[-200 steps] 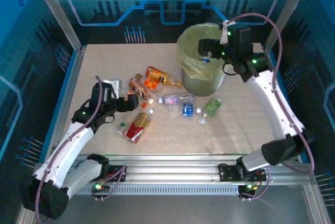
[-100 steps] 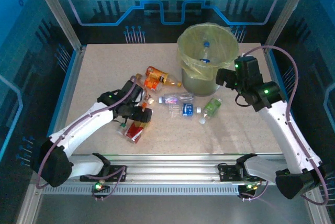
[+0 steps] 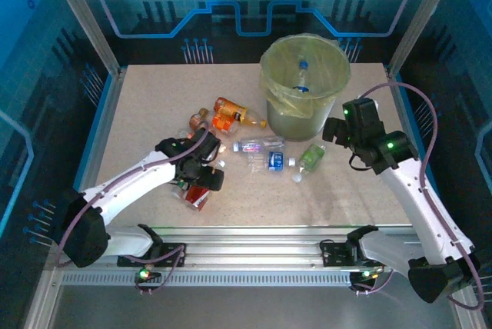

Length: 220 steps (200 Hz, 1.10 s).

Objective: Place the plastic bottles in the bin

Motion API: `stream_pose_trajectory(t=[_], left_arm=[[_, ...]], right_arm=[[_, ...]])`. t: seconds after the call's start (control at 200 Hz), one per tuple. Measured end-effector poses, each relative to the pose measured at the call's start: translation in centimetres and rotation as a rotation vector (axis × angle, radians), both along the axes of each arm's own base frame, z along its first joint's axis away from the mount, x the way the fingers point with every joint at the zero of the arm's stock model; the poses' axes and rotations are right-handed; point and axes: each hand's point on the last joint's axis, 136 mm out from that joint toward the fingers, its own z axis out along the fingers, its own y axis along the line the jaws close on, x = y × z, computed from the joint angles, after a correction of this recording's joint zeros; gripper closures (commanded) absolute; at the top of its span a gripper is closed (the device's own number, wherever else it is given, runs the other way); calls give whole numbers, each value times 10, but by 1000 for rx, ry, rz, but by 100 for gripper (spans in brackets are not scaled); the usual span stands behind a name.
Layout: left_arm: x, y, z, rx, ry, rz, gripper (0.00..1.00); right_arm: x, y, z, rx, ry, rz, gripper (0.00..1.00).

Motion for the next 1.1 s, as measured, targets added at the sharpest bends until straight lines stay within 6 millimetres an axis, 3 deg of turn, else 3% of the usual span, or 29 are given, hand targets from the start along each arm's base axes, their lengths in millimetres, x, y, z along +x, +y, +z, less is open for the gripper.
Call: stream_pose_trajectory(t=[0.465,0.775,1.101], left_arm=[[-15,8,-26,48,24,52,12],[-13,-11,-33,36,3,13,15],[-12,-30,-43,23,-5,-15,15]], right_arm=[[0,11,-11,21,-2,77,0],[3,19,-1,60,-62,112,0],[9,32,-5,112,-80,154,0]])
